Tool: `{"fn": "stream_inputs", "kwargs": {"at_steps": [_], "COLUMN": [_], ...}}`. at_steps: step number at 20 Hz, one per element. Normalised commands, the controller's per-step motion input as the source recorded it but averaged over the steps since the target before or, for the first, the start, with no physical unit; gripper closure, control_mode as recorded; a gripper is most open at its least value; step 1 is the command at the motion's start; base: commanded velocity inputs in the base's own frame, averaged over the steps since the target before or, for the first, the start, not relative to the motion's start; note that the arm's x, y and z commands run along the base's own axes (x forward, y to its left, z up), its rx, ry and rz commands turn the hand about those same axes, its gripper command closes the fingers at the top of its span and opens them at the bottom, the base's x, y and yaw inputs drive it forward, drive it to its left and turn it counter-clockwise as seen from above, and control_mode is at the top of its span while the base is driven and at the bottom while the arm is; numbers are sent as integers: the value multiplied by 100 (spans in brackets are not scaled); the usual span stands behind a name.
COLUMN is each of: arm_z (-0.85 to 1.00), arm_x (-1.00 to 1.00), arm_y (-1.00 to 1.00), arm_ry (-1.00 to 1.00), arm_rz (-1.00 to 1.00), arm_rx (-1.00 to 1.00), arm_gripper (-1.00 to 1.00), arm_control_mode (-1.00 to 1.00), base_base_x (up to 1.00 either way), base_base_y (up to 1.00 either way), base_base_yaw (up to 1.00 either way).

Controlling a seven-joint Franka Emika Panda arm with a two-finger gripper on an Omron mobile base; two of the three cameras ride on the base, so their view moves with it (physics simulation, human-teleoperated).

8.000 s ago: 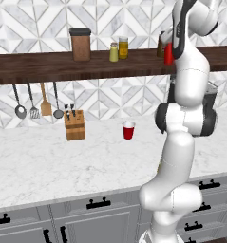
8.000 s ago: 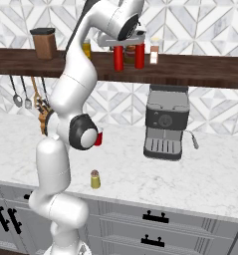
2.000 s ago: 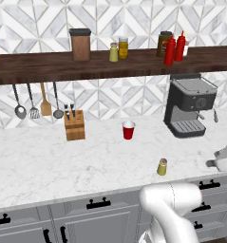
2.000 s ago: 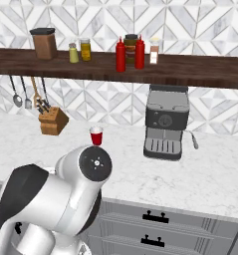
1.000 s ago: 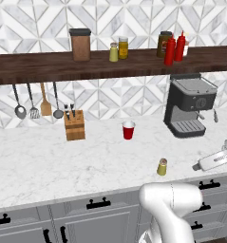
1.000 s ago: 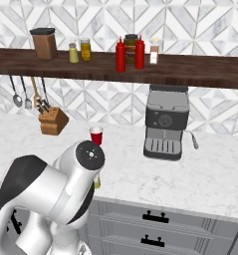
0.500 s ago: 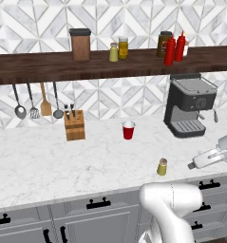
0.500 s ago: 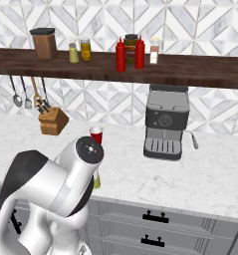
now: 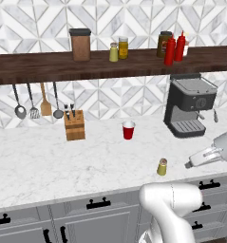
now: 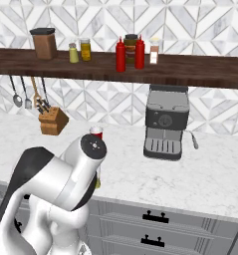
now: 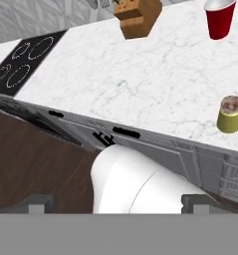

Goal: Put the shaker and condiment bottle from the counter next to their counterparts in the cabinet.

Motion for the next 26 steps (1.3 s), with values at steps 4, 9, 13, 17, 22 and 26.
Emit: {"fn": "stream_inputs", "kwargs": {"at_steps": [4,9,13,17,22,26], "arm_z": [-33,-37,-29,-2,-5,-17], "arm_x": [0,1,3,4,42,40], "arm_y": [0,0,0,3,0,1], "arm_ry": [0,0,0,0,0,0], "arm_rz": [0,-1,-2,0,-1,-1], "arm_rx": [0,0,0,0,0,0], "arm_gripper": [-100,-100,-100,-100,-100,-100], "arm_control_mode": [-100,-100,-100,-100,-100,-100], "base_base_x": [0,0,0,0,0,0], "base_base_y": [0,0,0,0,0,0], "base_base_yaw": [0,0,0,0,0,0]}}
